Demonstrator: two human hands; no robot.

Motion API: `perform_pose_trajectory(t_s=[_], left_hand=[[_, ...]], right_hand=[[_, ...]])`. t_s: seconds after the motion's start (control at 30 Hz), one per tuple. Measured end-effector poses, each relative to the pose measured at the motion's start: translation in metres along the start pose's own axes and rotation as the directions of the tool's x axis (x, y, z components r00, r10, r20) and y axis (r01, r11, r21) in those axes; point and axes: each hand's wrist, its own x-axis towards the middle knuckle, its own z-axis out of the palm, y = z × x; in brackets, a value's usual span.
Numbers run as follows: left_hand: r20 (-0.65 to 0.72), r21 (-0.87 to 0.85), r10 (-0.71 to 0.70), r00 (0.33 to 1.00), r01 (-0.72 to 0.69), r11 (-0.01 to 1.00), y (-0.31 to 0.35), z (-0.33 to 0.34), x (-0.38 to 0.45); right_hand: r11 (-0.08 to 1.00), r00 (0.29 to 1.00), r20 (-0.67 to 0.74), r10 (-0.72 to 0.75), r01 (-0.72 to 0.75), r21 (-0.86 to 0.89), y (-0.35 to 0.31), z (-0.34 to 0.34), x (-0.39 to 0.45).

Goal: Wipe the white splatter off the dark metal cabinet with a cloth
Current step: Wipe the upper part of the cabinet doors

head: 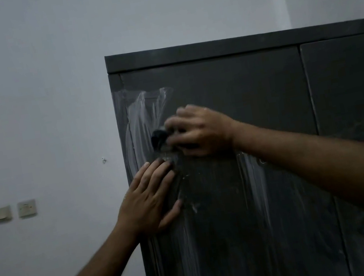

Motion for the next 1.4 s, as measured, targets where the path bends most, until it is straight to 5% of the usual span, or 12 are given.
perform_pose_trajectory(t_s=[0.17, 0.3, 0.4, 0.53, 0.67, 0.77, 0.87, 1.0, 1.07, 1.13, 1.23, 1.4], left_hand=[[-0.002, 0.003, -0.008, 1.0, 0.008, 1.0, 0.003, -0.003, 0.001], [-0.014, 0.023, 0.008, 1.0, -0.008, 1.0, 0.0, 0.002, -0.002], [-0.022, 0.029, 0.004, 1.0, -0.003, 1.0, 0.001, 0.002, -0.002], [-0.031, 0.014, -0.01, 0.999, 0.01, 1.0, 0.002, 0.0, -0.002], [-0.06, -0.007, -0.011, 0.998, 0.011, 1.0, 0.002, 0.004, -0.004], [-0.062, 0.001, -0.013, 0.998, 0.013, 1.0, 0.003, 0.003, -0.003], [-0.055, 0.01, -0.013, 0.998, 0.014, 1.0, 0.003, 0.001, -0.003], [-0.068, -0.013, -0.022, 0.997, 0.021, 1.0, 0.003, 0.002, -0.004], [-0.085, -0.012, -0.02, 0.996, 0.019, 1.0, 0.003, 0.002, -0.004], [-0.091, -0.008, -0.02, 0.996, 0.02, 1.0, 0.004, 0.0, -0.003], [-0.088, -0.01, -0.028, 0.996, 0.028, 1.0, 0.005, -0.001, -0.004], [-0.08, -0.014, -0.028, 0.996, 0.027, 1.0, 0.003, 0.001, -0.006]], right_hand=[[0.667, 0.599, -0.35, 0.72, -0.737, 0.11, 0.016, 0.002, 0.032], [0.996, 0.994, -0.071, 0.087, -0.085, 0.037, -0.02, 0.013, 0.03], [0.987, 0.981, -0.102, 0.162, -0.163, -0.003, 0.012, 0.006, 0.038], [0.704, 0.641, -0.318, 0.698, -0.696, 0.143, 0.001, 0.011, 0.061], [0.983, 0.98, -0.095, 0.174, -0.168, 0.068, -0.021, 0.019, 0.056], [0.962, 0.949, -0.159, 0.272, -0.271, 0.03, 0.011, 0.009, 0.061], [0.713, 0.645, -0.332, 0.688, -0.686, 0.145, 0.008, 0.014, 0.075], [0.975, 0.968, -0.13, 0.216, -0.207, 0.083, -0.013, 0.022, 0.075], [0.996, 0.993, -0.092, 0.08, -0.077, 0.035, 0.011, 0.012, 0.071], [0.943, 0.917, -0.222, 0.331, -0.33, 0.041, 0.035, 0.007, 0.076], [0.694, 0.606, -0.355, 0.712, -0.686, 0.219, 0.024, 0.013, 0.093], [0.995, 0.991, -0.119, 0.058, -0.048, 0.086, -0.005, 0.022, 0.098]])
